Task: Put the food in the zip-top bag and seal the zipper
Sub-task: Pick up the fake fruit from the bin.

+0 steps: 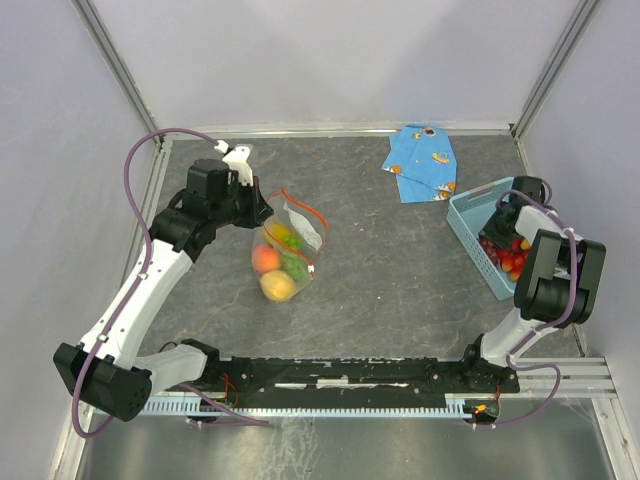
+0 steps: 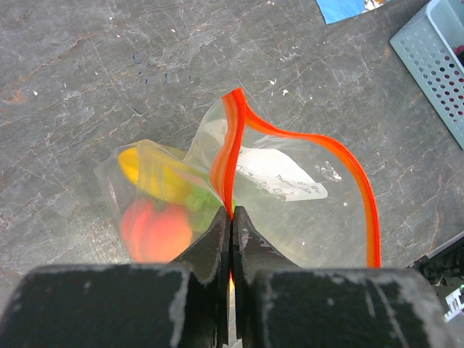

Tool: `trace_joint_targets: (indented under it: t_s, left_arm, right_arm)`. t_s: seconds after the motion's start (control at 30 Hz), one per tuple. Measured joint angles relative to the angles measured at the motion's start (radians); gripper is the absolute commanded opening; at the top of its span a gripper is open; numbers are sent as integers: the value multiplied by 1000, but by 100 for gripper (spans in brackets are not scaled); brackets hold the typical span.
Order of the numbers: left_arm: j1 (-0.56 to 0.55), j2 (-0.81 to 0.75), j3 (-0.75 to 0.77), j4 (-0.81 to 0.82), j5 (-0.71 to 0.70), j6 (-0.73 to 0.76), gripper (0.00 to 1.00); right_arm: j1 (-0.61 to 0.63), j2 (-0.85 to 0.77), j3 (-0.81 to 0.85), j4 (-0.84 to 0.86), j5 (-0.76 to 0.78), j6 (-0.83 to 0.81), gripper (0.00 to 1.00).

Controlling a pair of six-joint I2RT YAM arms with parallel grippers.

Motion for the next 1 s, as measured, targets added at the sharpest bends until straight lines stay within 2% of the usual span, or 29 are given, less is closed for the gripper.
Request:
trace_joint_targets:
  t_s: [0.67, 0.93, 1.0]
  left_arm:
    - [0, 0, 0, 2, 9, 0, 3]
    - [0, 0, 0, 3, 10, 0, 3]
    - [0, 0, 0, 3, 10, 0, 3]
  right_arm:
    - [15, -303, 0, -5, -50, 2, 30]
    - [139, -460, 25, -50, -66, -1, 30]
    - [211, -510, 50, -62, -68, 4, 30]
